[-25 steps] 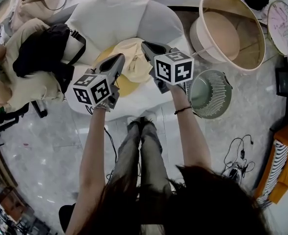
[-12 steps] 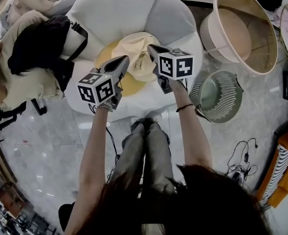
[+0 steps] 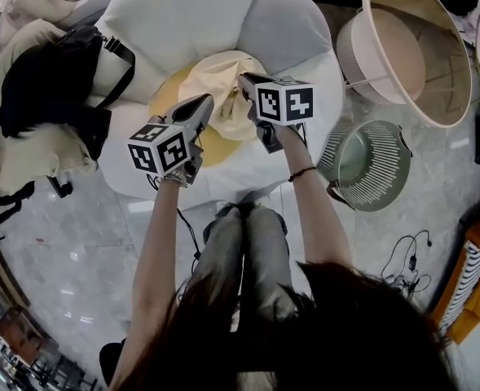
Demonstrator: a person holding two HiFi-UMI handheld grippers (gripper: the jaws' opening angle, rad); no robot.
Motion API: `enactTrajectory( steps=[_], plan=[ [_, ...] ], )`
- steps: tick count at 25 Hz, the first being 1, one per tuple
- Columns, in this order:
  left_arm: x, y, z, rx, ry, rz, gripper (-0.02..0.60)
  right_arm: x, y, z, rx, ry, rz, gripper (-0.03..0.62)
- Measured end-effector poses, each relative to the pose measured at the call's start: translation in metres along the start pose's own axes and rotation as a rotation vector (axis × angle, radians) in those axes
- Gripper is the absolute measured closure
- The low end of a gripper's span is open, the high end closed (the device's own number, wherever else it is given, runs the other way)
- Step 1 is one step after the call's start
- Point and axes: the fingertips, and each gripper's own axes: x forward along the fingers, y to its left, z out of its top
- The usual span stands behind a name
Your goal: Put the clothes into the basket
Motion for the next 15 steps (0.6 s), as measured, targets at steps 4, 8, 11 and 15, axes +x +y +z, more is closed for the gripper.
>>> enactTrajectory(
  steps=[4, 8, 11, 15],
  plan=[
    [0.014, 0.01, -0.007, -0.007, -0.004, 0.002, 0.571, 0.015, -0.011, -0.008, 0.004, 0.016, 0.003, 0.582],
    [0.025, 0.02, -0.017, -0.014, -0.006, 0.003, 0.571, 0.029, -0.022, -0.02, 0.038, 0.03, 0.003, 0.515],
    [0.031, 0.027, -0.027, -0.023, -0.005, 0.005, 0.571, 0.039, -0.034, -0.032, 0.063, 0.043, -0.024, 0.457],
    [0.036, 0.038, -0.038, -0.034, -0.005, 0.014, 0.571, 0.05, -0.048, -0.045, 0.075, 0.053, -0.057, 0.378]
  ],
)
